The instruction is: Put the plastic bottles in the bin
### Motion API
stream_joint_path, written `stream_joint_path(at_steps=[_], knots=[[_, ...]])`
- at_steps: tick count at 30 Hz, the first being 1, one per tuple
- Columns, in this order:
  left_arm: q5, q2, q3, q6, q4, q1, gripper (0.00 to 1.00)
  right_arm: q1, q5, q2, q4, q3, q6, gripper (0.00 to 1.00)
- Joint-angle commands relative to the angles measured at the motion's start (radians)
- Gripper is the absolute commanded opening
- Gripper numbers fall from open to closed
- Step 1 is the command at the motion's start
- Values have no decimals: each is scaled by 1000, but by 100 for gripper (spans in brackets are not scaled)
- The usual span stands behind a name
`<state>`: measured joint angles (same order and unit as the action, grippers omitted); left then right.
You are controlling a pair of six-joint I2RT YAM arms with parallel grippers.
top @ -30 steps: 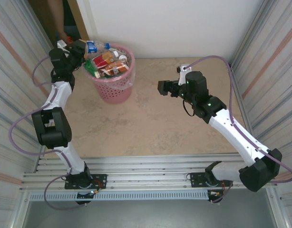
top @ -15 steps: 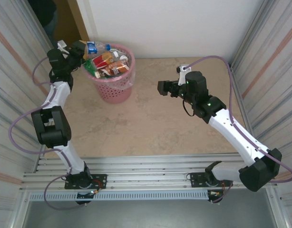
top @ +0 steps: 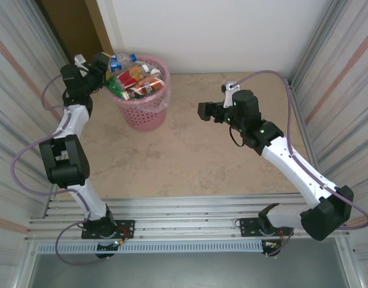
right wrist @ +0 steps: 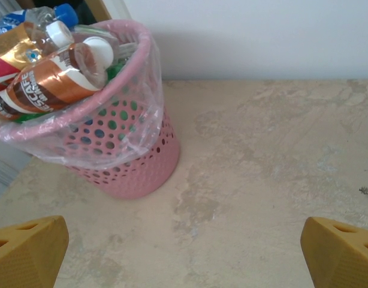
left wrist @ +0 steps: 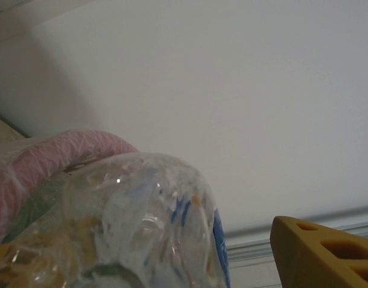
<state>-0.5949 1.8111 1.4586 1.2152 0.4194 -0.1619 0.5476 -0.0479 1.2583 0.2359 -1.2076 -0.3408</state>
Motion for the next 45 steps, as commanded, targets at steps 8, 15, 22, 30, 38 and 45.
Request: stream_joint_path(at_steps=[8, 15, 22, 30, 38, 45], knots=[[59, -87, 3, -163, -191, -12, 82, 12, 5, -5, -24, -10, -17, 98], [71, -99, 18, -221, -248, -13, 77, 18, -1, -2, -23, -16, -10, 98], [87, -117, 56, -302, -329, -13, 78, 25, -6, 3, -26, -20, -7, 98], [103, -155, 69, -374, -412, -13, 82, 27, -4, 14, -33, -23, -7, 98], [148, -177, 63, -409, -462, -12, 86, 34, -3, 18, -35, -30, -5, 98], [169, -178, 64, -435, -491, -13, 87, 35, -9, 16, -33, -29, -3, 98]])
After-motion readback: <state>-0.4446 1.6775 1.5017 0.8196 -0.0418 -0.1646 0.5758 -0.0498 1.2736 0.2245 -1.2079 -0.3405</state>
